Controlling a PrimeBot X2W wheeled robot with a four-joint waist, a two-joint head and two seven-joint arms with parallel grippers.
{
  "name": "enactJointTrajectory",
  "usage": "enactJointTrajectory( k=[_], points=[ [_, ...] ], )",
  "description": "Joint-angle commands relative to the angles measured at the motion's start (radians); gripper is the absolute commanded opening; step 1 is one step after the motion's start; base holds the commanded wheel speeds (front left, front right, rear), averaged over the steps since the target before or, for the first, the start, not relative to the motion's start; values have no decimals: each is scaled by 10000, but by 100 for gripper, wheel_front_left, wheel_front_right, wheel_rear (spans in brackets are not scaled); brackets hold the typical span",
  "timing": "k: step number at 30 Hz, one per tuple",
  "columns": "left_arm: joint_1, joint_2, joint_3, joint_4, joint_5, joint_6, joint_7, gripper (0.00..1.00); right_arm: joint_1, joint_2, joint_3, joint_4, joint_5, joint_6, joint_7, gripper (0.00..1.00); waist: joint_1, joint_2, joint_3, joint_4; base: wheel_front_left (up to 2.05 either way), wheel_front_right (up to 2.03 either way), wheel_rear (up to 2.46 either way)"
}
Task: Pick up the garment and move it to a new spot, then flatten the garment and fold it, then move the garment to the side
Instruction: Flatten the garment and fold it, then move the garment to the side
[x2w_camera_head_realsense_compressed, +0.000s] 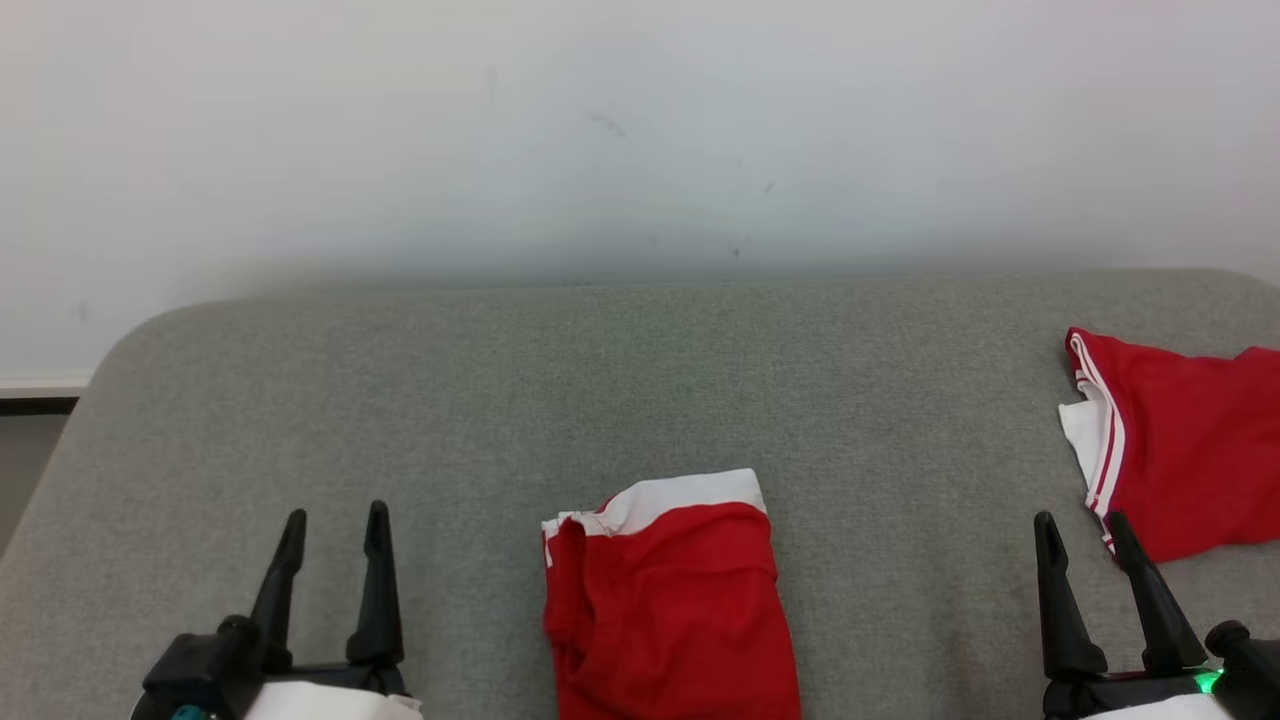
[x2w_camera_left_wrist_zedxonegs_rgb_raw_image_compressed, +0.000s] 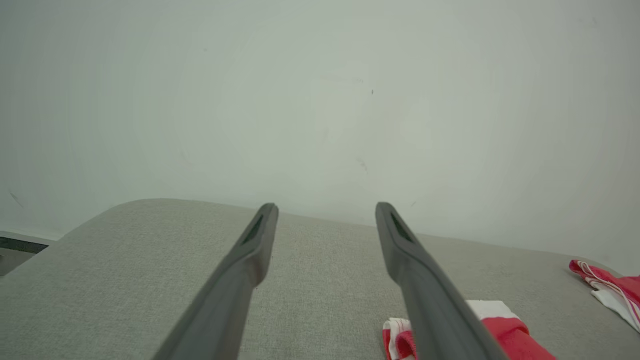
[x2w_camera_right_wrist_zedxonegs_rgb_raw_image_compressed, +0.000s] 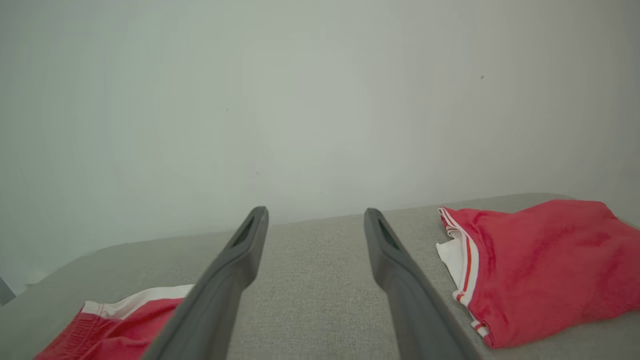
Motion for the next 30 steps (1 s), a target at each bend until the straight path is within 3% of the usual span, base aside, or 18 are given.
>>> enactJointTrajectory(
  k=[1, 13, 22, 30],
  points=[
    [91, 39, 35, -34, 192, -17, 6, 100, 197, 168, -190, -90, -485, 2, -97, 100, 0, 0, 102, 84, 0, 0, 0],
    [120, 39, -182, 171, -96, -109, 6, 100, 129, 498, 5, 360, -1440, 2, 151, 100, 0, 0, -18, 451, 0, 0, 0],
    [74, 42, -431, 275, -275, 14, 6, 100, -797, 551, 1180, 1449, -903, 2, 1503, 100, 0, 0, -67, 731, 0, 0, 0],
    [-51, 39, -544, 426, -488, 21, 6, 100, -2009, 489, 1983, 3334, -248, 2, 2408, 100, 0, 0, 0, 1227, 0, 0, 0]
  ],
)
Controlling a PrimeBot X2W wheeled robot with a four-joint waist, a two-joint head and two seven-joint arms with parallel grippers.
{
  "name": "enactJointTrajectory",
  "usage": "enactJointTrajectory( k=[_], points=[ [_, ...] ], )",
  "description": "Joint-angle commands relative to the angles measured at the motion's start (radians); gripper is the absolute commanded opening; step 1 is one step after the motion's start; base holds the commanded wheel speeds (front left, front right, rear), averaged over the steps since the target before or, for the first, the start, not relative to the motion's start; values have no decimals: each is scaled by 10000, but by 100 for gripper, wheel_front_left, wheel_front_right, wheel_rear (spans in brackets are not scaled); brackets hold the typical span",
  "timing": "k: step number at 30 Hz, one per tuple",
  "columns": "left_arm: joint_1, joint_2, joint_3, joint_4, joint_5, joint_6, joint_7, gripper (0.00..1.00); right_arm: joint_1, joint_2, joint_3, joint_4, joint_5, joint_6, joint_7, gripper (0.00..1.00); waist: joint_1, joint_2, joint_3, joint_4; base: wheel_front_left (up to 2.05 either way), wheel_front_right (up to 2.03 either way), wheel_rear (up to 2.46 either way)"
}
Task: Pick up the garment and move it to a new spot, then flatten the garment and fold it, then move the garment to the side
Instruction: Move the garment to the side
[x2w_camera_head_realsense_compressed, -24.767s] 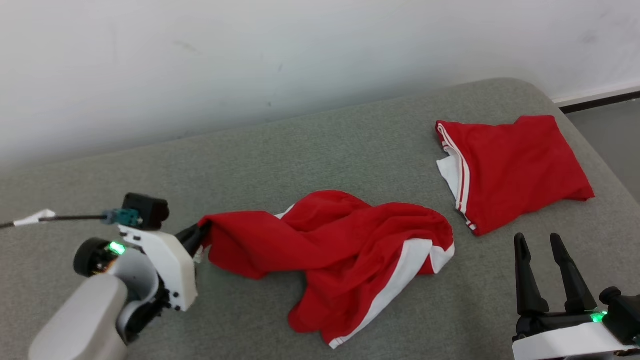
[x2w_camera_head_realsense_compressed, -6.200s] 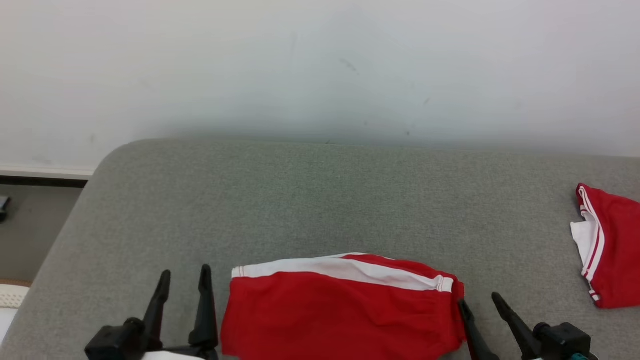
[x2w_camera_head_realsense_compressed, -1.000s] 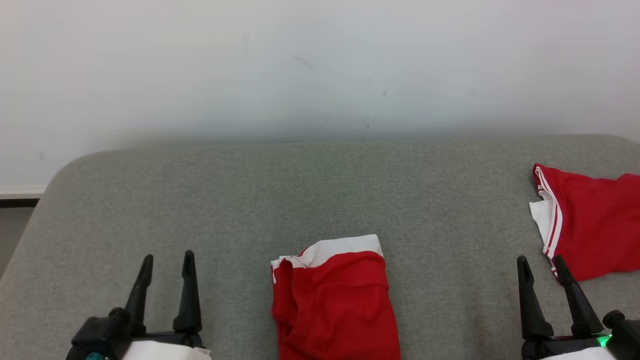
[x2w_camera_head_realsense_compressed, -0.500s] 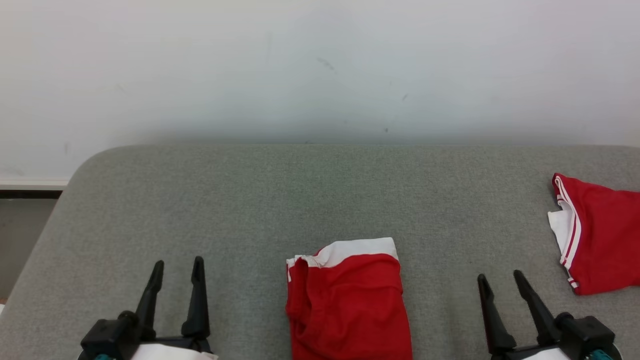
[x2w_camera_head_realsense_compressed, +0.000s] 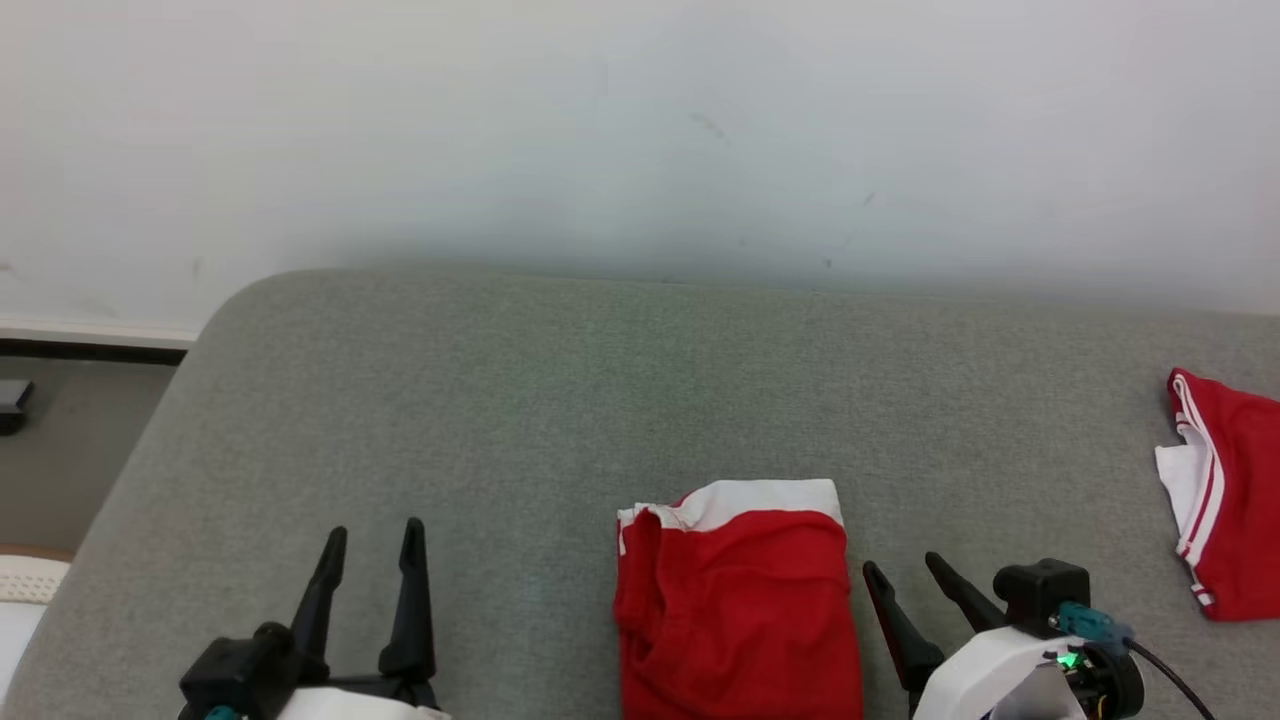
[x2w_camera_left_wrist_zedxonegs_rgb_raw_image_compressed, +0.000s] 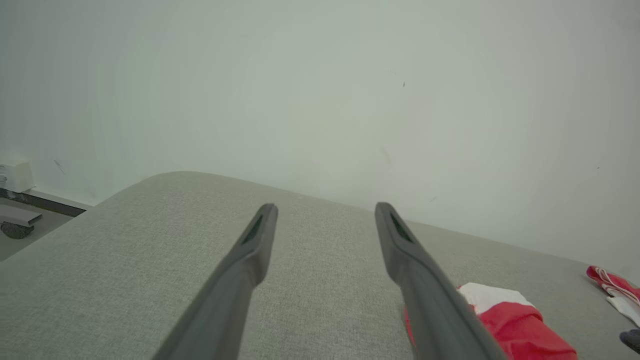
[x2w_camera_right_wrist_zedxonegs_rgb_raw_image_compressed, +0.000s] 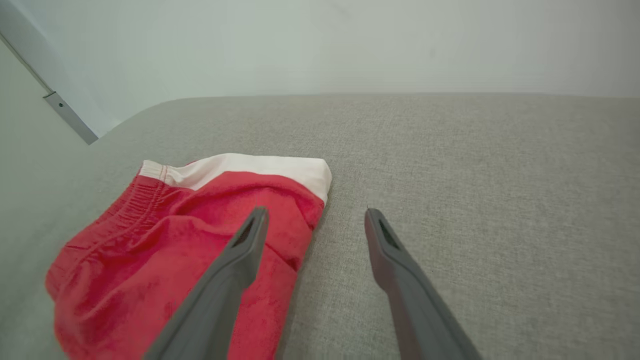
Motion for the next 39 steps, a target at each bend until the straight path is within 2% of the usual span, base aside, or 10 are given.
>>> enactJointTrajectory(
  k=[1, 10, 15, 21, 22, 23, 24, 25, 26, 39],
  points=[
    [-61, 37, 9, 32, -81, 20, 6, 100, -262, -58, 67, 349, 163, 2, 187, 100, 0, -1, 55, 147, 0, 0, 0],
    [-184, 39, -102, 129, -230, 32, 6, 100, -1128, 95, 720, 2369, 1435, 2, 2210, 100, 0, -1, 232, 707, 0, 0, 0],
    [-205, 39, -90, 178, -255, 17, 6, 100, -1018, 177, 1081, 3356, 1972, 2, 3575, 100, 0, -1, 262, 912, 0, 0, 0],
    [-197, 37, -160, 149, -286, 76, 6, 100, -1176, 335, 1673, 3421, 2883, 37, 4226, 100, 0, -1, 293, 1021, 0, 0, 0],
    [-207, 39, -180, 151, -282, 86, 6, 100, -1242, 350, 1797, 3392, 3016, 42, 4219, 84, 0, -1, 298, 1034, 0, 0, 0],
    [-213, 37, -199, 154, -267, 87, 6, 100, -1303, 365, 1945, 3339, 3166, 51, 4251, 56, 0, -1, 301, 1044, 0, 0, 0],
    [-223, 37, -222, 158, -275, 101, 6, 100, -1371, 382, 2079, 3325, 3276, 52, 4246, 45, 0, -1, 304, 1051, 0, 0, 0],
    [-230, 39, -238, 162, -281, 108, 6, 100, -1450, 386, 2176, 3330, 3383, 52, 4206, 29, 0, -1, 304, 1057, 0, 0, 0],
    [-229, 39, -253, 171, -284, 116, 6, 100, -1532, 370, 2263, 3354, 3449, 52, 4134, 2, 0, -1, 298, 1064, 0, 0, 0],
    [-61, 39, -151, 176, -143, 71, 7, 100, -2557, 169, 2524, 3825, 3293, 2, 2936, 0, 0, -1, 20, 833, 0, 0, 0]
  ],
)
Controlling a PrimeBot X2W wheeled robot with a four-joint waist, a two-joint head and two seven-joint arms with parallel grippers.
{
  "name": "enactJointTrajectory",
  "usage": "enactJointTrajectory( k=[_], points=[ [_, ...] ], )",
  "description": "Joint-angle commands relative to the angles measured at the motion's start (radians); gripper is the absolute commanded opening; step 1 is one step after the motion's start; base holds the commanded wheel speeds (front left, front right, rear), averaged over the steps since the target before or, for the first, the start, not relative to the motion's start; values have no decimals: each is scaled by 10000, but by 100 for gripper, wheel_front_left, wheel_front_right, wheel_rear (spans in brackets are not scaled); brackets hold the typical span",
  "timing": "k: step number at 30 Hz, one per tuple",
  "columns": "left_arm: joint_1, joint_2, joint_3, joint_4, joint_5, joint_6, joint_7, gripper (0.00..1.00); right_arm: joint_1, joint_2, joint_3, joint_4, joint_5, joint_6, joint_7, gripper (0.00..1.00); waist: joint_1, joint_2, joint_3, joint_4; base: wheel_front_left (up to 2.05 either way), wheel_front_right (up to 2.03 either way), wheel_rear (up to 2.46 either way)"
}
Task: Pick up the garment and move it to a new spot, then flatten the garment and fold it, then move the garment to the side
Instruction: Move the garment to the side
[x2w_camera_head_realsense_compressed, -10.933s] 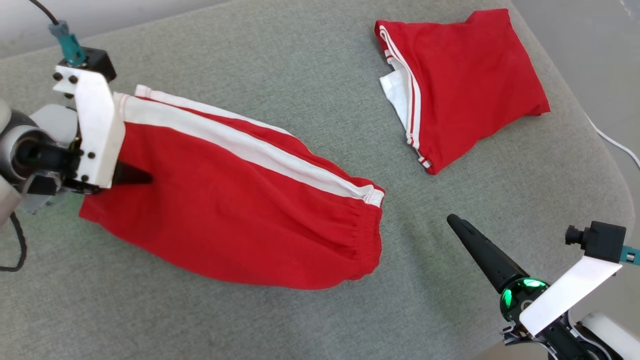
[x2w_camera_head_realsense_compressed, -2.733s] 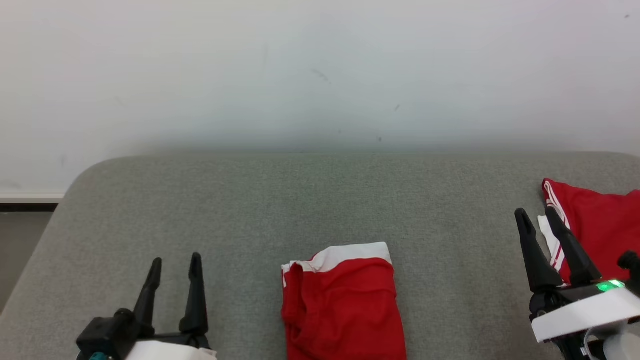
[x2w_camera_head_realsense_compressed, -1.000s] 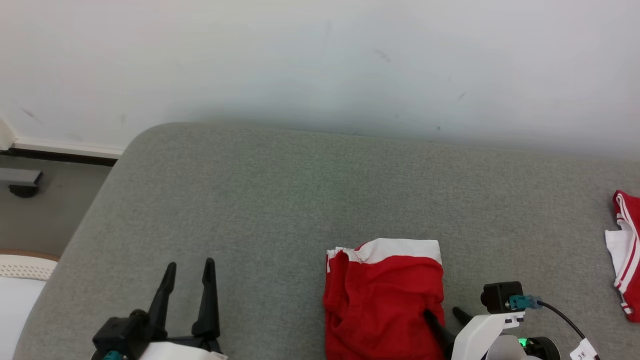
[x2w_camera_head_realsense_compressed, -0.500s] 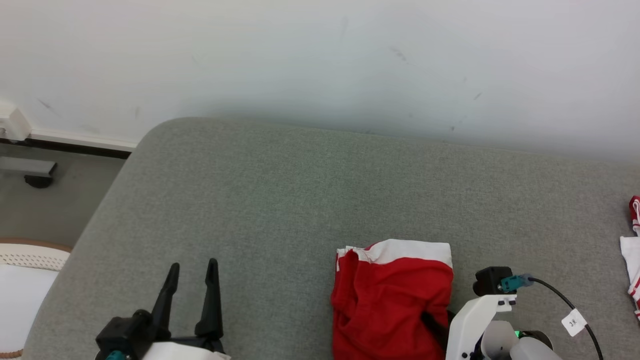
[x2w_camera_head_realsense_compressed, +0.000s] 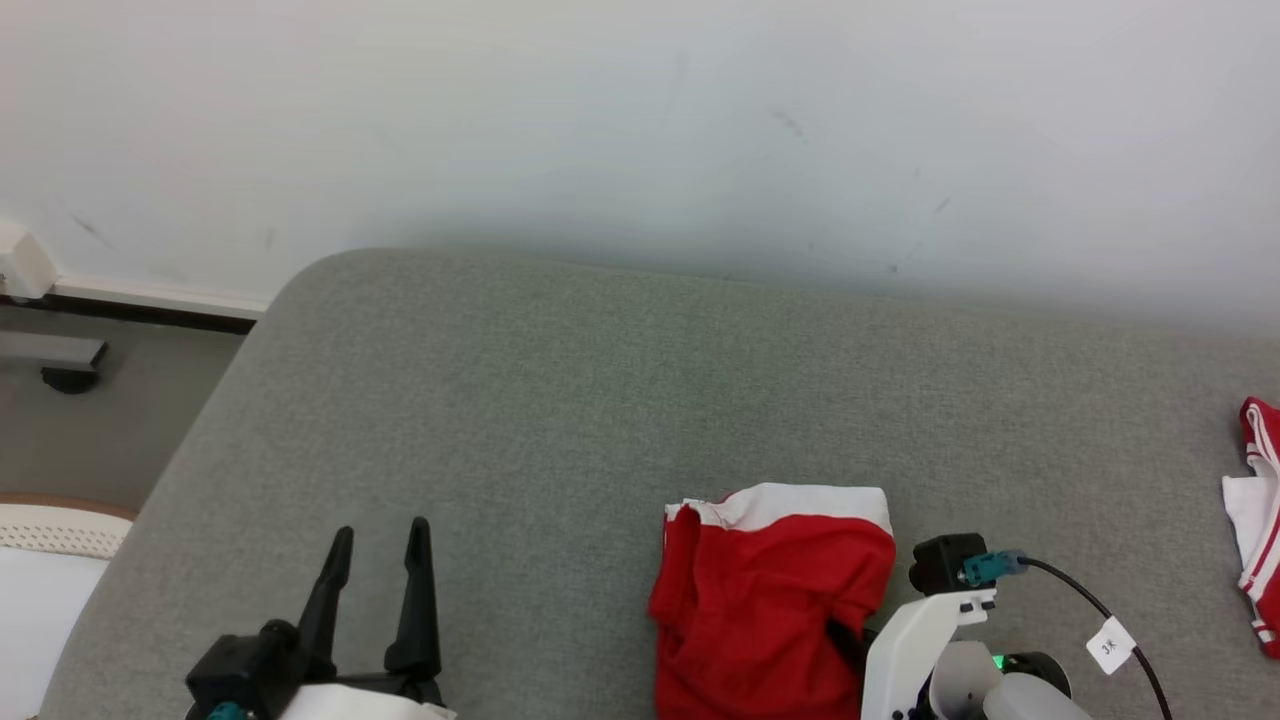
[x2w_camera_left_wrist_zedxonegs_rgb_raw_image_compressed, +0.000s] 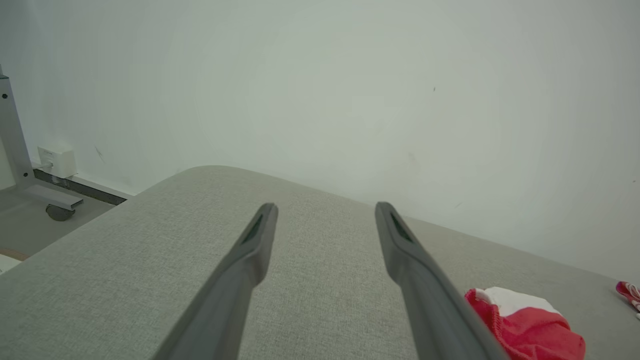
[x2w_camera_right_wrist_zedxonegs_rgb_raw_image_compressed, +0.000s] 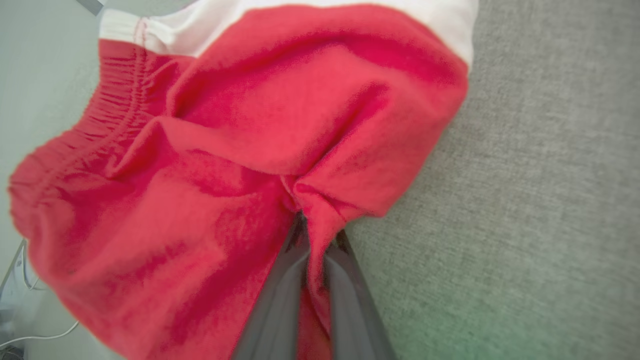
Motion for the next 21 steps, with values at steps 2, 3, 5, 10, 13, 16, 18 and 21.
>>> enactJointTrajectory(
  k=[2, 3, 5, 10, 13, 16, 18, 21],
  points=[
    [82, 39, 16, -64, 103, -45, 7, 100, -337, -73, 89, 43, -174, 2, -167, 0, 0, 0, -90, -193, 0, 0, 0],
    [101, 40, 0, -93, 135, -60, 7, 100, -388, -118, 108, 32, -177, 2, -208, 0, 0, 0, -103, -261, 0, 0, 0],
    [119, 39, -33, -130, 139, -83, 7, 100, -503, -209, 152, -18, -232, 2, -264, 0, 0, 0, -127, -426, 0, 0, 0],
    [191, 37, -60, -209, 68, -88, 7, 100, -829, -418, 283, -187, -314, 2, -327, 0, 0, 0, -132, -1145, 0, 0, 0],
    [177, 37, -122, -279, 62, -99, 7, 100, -971, -463, 337, -298, -344, 2, -335, 0, 0, 0, -100, -1715, 0, 0, 0],
    [145, 39, -191, -329, 103, -123, 7, 100, -1116, -590, 374, -405, -401, 2, -359, 0, 0, 0, -46, -2344, 0, 0, 0],
    [125, 39, -302, -338, 109, -171, 7, 100, -1175, -676, 340, -441, -417, 2, -457, 0, 0, 0, -4, -2729, 0, 0, 0],
    [94, 39, -413, -337, 182, -213, 7, 100, -1232, -724, 313, -516, -430, 2, -521, 0, 0, 0, 72, -3326, 0, 0, 0]
  ],
)
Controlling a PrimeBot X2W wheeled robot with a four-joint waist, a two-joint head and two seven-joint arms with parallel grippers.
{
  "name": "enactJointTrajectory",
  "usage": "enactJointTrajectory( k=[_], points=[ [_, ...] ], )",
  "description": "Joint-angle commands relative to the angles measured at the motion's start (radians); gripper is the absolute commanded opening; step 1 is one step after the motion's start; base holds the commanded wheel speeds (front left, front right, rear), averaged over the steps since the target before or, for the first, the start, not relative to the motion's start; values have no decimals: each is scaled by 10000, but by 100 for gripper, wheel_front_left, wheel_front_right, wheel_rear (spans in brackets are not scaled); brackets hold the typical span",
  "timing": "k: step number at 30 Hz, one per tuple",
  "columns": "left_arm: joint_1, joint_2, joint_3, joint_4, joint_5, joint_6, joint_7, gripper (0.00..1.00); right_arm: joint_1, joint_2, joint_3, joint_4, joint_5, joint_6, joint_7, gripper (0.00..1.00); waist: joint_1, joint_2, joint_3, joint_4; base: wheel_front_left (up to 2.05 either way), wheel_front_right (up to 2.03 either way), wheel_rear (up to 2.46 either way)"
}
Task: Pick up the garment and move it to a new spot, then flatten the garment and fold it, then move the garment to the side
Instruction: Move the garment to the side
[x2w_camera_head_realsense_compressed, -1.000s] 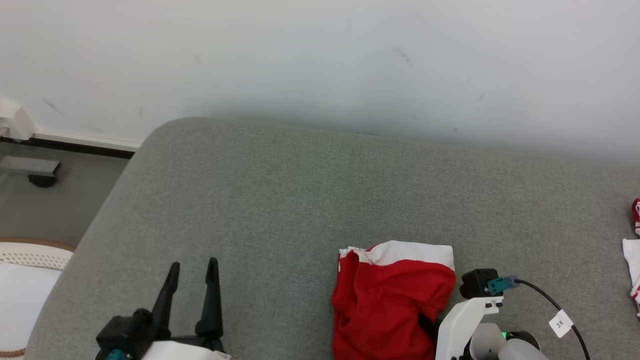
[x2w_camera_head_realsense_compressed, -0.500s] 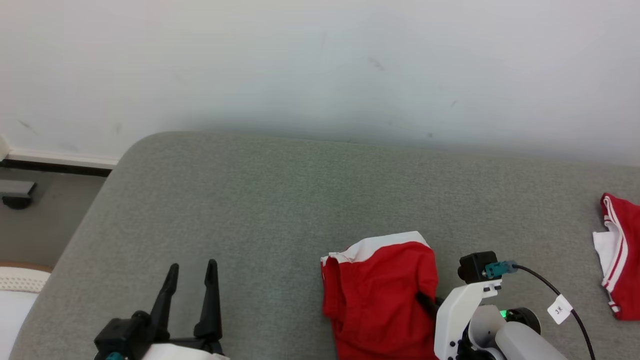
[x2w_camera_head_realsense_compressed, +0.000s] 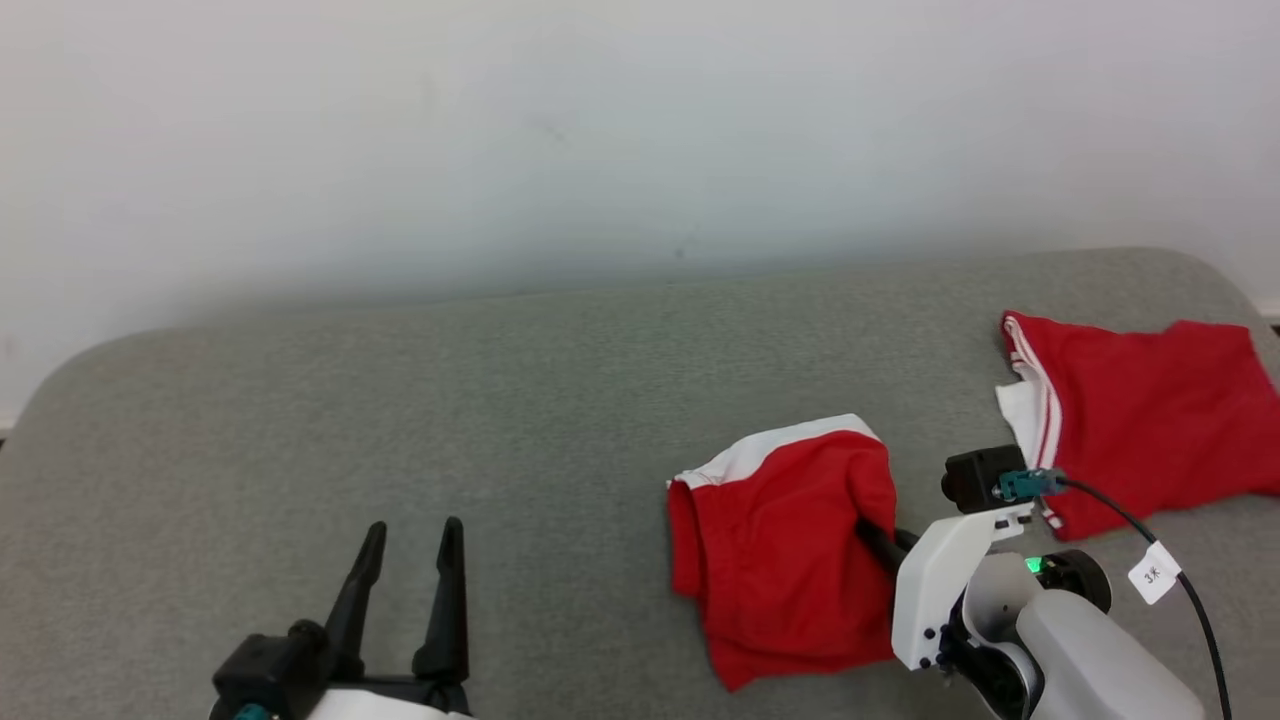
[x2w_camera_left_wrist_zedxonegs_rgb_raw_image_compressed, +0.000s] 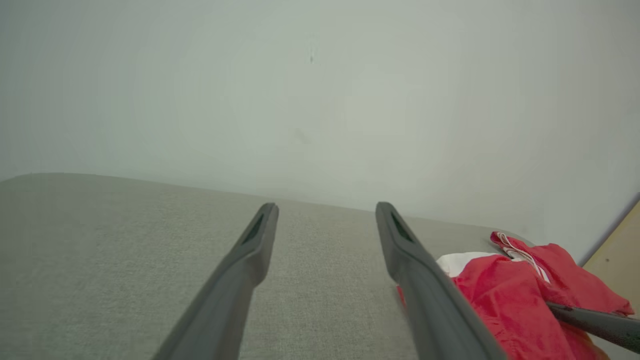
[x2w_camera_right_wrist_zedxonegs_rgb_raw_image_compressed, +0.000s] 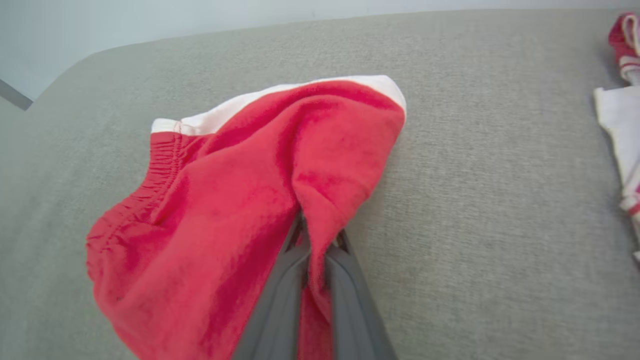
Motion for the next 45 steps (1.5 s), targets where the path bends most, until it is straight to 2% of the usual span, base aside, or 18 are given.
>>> enactJointTrajectory(
  k=[1, 13, 22, 27, 32, 40, 45],
  points=[
    [-14, 39, -79, -17, 152, -44, 7, 100, -140, -72, -20, -78, -53, 2, -82, 0, 0, -1, 153, -907, 0, 0, 0],
    [-327, 41, -739, 59, 90, -140, 7, 100, 62, -125, -135, -292, 53, 2, -385, 0, 0, -1, 399, -2723, 0, 0, 0],
    [-582, 42, -1006, 123, 291, -198, 7, 100, 12, -161, -37, -658, 184, 2, -721, 0, 0, -1, 757, -3460, 0, 0, 0],
    [-813, 42, -1040, 109, 464, -290, 7, 100, -334, -254, 75, -892, 111, 2, -975, 0, 0, -1, 1210, -3358, 0, 0, 0],
    [-1133, 44, -1077, 230, 686, -440, 7, 100, -1017, -591, 423, -1202, -107, 2, -916, 0, 0, -1, 1842, -2918, 0, 0, 0],
    [-1604, 155, -1136, 415, 938, -674, 7, 100, -2671, -2017, 1494, -2108, -290, 0, -281, 0, 0, -1, 2975, -2154, 0, 0, 0],
    [-1846, 311, -1084, 367, 1063, -736, 7, 100, -3677, -2919, 1740, -2434, -120, 0, -129, 0, 0, -1, 3597, -1914, 0, 0, 0]
  ],
)
